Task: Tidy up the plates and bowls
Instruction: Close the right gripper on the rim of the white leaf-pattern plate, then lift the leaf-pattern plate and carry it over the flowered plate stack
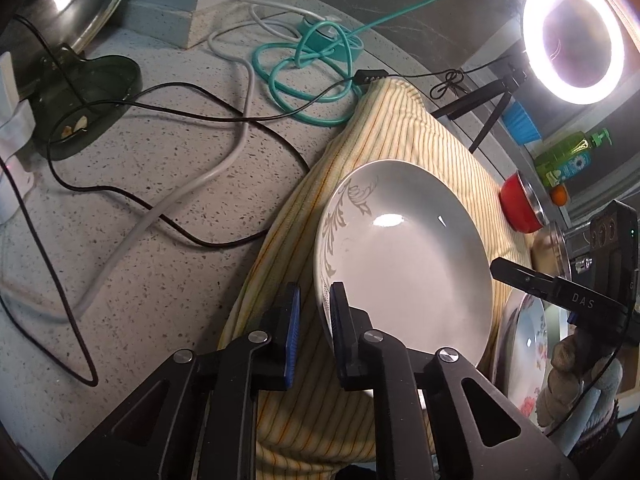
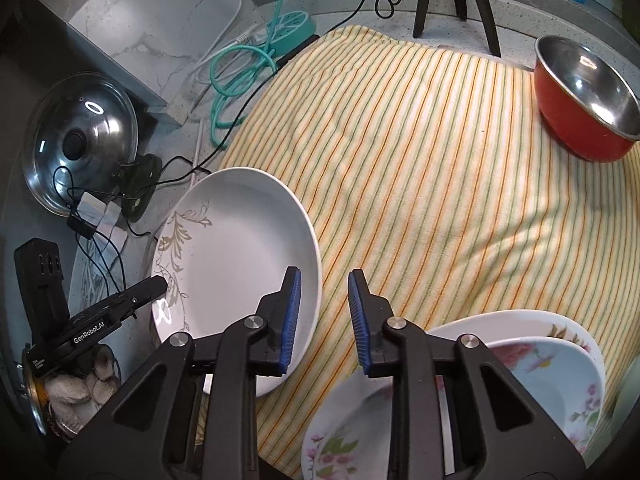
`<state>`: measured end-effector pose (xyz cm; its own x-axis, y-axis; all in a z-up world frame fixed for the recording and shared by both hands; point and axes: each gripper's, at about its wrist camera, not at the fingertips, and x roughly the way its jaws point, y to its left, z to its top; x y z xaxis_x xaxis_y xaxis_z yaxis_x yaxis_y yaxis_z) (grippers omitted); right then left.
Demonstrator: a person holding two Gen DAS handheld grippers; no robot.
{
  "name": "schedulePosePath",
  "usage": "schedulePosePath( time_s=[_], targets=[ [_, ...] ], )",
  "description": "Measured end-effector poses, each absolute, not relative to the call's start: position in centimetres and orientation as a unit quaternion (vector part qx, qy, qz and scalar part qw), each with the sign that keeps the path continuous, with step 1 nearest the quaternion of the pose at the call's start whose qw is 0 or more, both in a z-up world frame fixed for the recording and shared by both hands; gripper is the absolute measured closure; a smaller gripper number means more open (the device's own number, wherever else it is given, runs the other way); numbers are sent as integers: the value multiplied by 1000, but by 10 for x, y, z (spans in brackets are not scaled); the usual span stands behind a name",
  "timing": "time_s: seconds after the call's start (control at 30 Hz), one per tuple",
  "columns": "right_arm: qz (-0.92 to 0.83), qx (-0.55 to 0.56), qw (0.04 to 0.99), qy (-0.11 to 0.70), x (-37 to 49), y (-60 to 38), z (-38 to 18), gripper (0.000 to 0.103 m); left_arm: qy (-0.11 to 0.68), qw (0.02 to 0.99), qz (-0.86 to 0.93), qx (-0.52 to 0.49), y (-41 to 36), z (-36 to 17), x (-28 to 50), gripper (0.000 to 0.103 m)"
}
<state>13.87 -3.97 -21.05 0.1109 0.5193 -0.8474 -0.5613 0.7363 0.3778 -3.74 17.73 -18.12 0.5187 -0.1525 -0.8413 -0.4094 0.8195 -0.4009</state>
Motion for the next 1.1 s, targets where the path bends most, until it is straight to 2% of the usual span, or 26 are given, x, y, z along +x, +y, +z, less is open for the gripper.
schedulePosePath(
  time_s=[0.13, 0.43, 0.8, 1.1],
  targets=[
    [363, -23, 743, 562, 139, -35, -214, 86, 489, 820, 76, -288, 178, -183, -34, 91],
    [364, -20, 732, 576, 141, -26, -224, 93, 495, 823, 64, -273, 172, -184, -26, 91],
    [360, -28, 738, 571, 136, -26, -220, 93, 495, 825, 70, -265, 171, -180, -25, 91],
    [363, -10, 751, 552, 129, -49, -193, 93, 482, 834, 55, -264, 165, -161, -23, 91]
  ],
)
